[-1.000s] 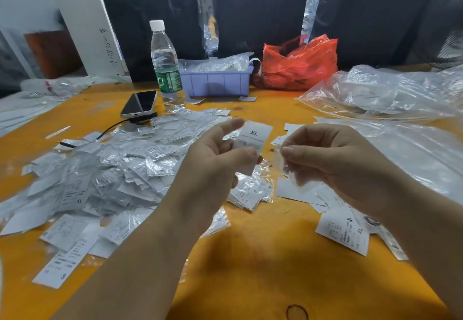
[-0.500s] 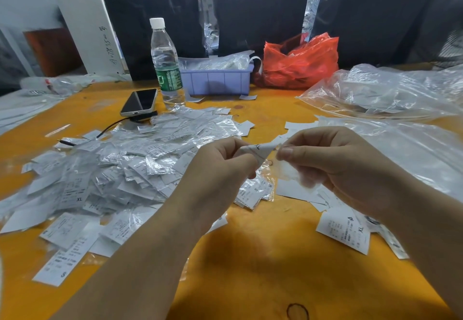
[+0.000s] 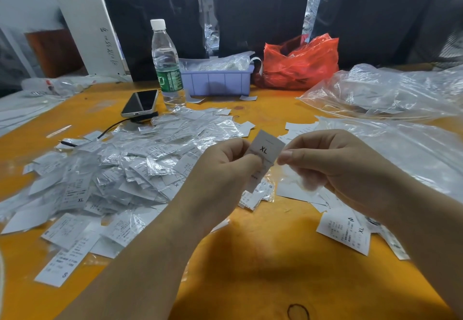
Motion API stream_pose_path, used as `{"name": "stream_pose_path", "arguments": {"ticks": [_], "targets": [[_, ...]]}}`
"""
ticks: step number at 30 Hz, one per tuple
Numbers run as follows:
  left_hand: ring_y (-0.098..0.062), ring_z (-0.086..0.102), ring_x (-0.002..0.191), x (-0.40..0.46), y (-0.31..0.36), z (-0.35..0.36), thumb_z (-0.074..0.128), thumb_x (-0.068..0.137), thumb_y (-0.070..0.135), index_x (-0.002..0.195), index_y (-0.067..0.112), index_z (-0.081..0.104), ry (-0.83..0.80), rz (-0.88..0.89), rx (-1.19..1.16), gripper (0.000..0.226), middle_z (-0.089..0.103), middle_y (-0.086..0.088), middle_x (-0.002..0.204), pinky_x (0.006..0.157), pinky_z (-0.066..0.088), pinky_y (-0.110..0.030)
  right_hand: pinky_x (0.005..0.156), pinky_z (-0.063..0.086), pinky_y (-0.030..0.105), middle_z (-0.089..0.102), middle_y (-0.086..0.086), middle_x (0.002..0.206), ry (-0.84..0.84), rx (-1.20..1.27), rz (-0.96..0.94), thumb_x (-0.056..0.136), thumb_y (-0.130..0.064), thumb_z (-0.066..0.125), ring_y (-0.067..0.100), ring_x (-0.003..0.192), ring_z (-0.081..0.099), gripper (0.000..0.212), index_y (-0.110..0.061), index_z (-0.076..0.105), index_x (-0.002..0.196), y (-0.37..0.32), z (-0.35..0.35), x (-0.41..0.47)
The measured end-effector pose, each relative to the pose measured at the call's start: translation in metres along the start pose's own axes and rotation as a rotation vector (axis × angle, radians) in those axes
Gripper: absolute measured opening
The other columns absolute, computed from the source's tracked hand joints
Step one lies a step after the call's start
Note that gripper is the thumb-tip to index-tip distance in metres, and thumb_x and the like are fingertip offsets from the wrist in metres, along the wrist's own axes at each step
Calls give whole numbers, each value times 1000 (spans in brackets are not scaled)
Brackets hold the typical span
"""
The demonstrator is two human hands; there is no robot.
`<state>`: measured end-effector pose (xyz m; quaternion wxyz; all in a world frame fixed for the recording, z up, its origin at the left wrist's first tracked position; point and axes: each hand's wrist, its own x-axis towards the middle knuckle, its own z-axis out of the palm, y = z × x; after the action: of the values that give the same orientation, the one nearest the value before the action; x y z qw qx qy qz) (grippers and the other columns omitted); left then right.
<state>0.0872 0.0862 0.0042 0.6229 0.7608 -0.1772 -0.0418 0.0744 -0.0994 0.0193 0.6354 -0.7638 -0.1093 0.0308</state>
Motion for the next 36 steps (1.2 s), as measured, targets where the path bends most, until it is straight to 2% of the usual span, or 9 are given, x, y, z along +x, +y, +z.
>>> {"name": "stream_pose_path", "arguments": {"ticks": [10, 15, 18, 21, 24, 25, 28, 31, 36], "targets": [[3, 51, 51, 0, -1, -4, 54, 92, 9, 86, 13, 75, 14, 48, 81, 22, 62, 15, 62, 47, 37, -7, 46, 39, 19, 50, 1, 53, 7, -10, -19, 64, -29, 72, 11, 47, 41, 38, 3, 73, 85, 0, 0, 2], [-1, 43, 40, 2, -3, -7, 53, 90, 6, 88, -1, 69, 27, 33, 82, 18, 52, 13, 51, 42, 32, -7, 46, 40, 20, 52, 1, 53, 31, -13, -23, 73, -21, 72, 12, 48, 42, 20, -2, 74, 79, -1, -2, 1], [-2, 42, 41, 2, -2, -7, 54, 90, 5, 88, -2, 70, 30, 32, 106, 18, 55, 5, 59, 42, 32, -7, 47, 40, 20, 52, 0, 53, 33, -26, -22, 69, -25, 73, 12, 49, 43, 24, -3, 74, 79, -1, -2, 1], [-4, 37, 41, 1, -1, -5, 56, 81, 21, 89, -7, 67, 14, 47, 139, 31, 50, -5, 63, 41, 30, -9, 47, 39, 20, 51, -1, 53, 23, -34, -26, 64, -30, 72, 11, 48, 42, 36, 0, 74, 84, -1, -1, 1], [-15, 45, 56, 2, 0, -4, 49, 72, 30, 91, -9, 64, 2, 62, 197, 46, 53, -23, 76, 52, 44, -24, 47, 39, 20, 51, -2, 53, 9, -43, -28, 67, -29, 71, 10, 48, 43, 37, 1, 73, 88, 0, 0, 1], [-19, 48, 60, 2, 0, -4, 51, 75, 29, 91, -8, 65, -6, 52, 202, 43, 56, -23, 78, 58, 47, -30, 47, 39, 20, 51, -2, 53, 3, -44, -28, 68, -28, 70, 9, 48, 43, 35, 0, 74, 88, 1, 0, 1], [-3, 38, 42, 0, 1, -3, 56, 86, 21, 86, -10, 65, -27, 26, 149, 32, 46, 1, 53, 45, 35, -10, 45, 39, 18, 51, -1, 53, -19, -12, -30, 69, -24, 70, 8, 47, 43, 29, 0, 74, 85, 0, 2, 1], [-3, 35, 38, -1, 1, -2, 57, 89, 17, 80, -12, 61, -35, 19, 163, 31, 39, 9, 48, 40, 28, -7, 46, 39, 18, 51, -1, 53, -28, -13, -29, 69, -24, 70, 7, 48, 43, 27, -1, 74, 82, 1, 3, 0], [-17, 35, 54, -4, 5, 0, 53, 78, 28, 77, -8, 59, -78, 40, 174, 36, 40, -8, 60, 49, 26, -24, 46, 38, 17, 53, 3, 57, -41, -39, -31, 68, -26, 71, 10, 49, 44, 31, 0, 74, 83, 3, 4, 0]]}}
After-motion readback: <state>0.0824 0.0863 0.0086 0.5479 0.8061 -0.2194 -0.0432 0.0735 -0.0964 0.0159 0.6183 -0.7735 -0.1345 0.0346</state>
